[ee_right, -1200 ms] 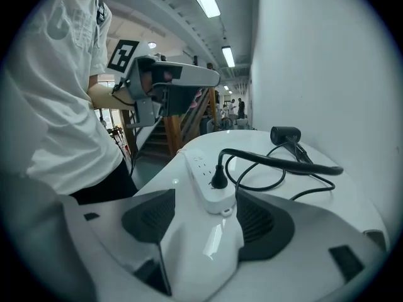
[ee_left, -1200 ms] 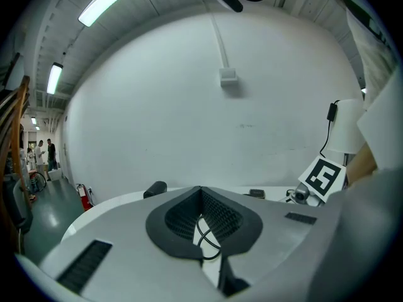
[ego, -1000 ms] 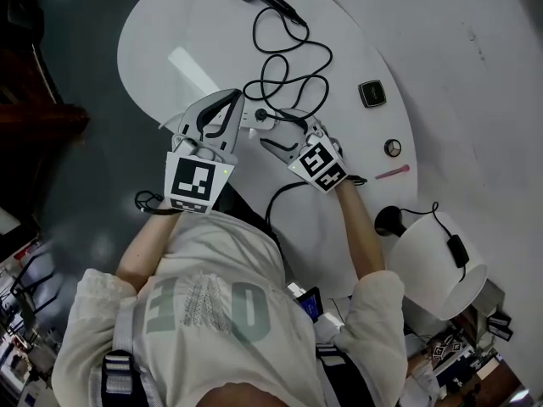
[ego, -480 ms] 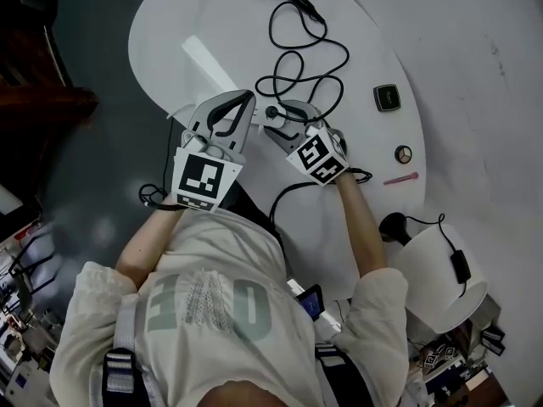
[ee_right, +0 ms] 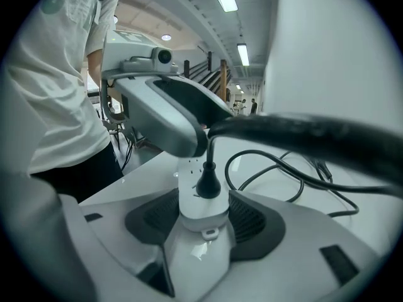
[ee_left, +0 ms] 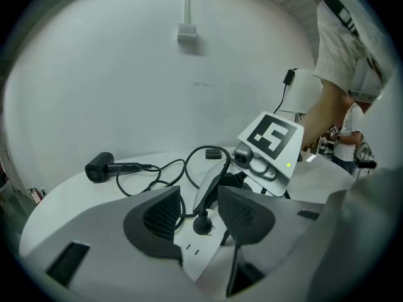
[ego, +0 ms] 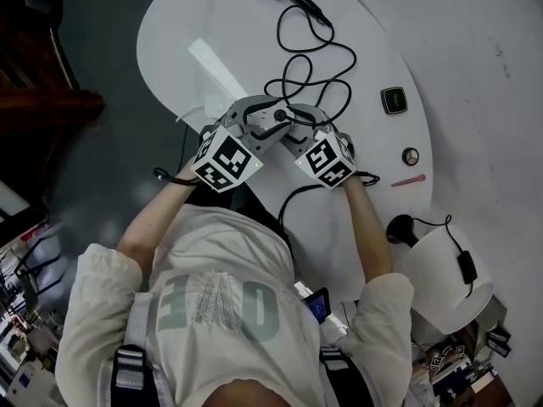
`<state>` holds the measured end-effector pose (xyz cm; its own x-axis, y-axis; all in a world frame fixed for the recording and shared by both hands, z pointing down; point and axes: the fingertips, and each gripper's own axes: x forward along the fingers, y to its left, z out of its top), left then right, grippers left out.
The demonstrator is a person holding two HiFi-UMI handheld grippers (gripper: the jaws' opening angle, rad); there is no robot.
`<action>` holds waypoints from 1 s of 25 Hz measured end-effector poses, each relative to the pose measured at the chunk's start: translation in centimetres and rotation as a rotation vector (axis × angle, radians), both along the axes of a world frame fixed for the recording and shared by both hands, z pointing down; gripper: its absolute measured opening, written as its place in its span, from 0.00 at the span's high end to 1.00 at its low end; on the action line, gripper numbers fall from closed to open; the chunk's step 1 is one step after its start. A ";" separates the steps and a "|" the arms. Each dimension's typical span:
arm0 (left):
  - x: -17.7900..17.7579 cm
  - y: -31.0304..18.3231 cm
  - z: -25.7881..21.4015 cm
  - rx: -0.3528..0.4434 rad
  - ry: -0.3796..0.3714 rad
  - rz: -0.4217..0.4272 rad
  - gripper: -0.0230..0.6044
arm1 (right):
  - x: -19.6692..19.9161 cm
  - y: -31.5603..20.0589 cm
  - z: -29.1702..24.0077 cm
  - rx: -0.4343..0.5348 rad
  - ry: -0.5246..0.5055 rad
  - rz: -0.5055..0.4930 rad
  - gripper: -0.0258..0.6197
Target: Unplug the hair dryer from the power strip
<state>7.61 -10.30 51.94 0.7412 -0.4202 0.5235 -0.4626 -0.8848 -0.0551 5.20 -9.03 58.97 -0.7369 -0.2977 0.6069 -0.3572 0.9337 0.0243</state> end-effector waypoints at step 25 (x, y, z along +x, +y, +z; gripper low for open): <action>1.8 -1.6 2.7 -0.147 0.106 -0.012 0.91 | 0.1 0.1 0.2 -0.015 0.024 -0.016 0.57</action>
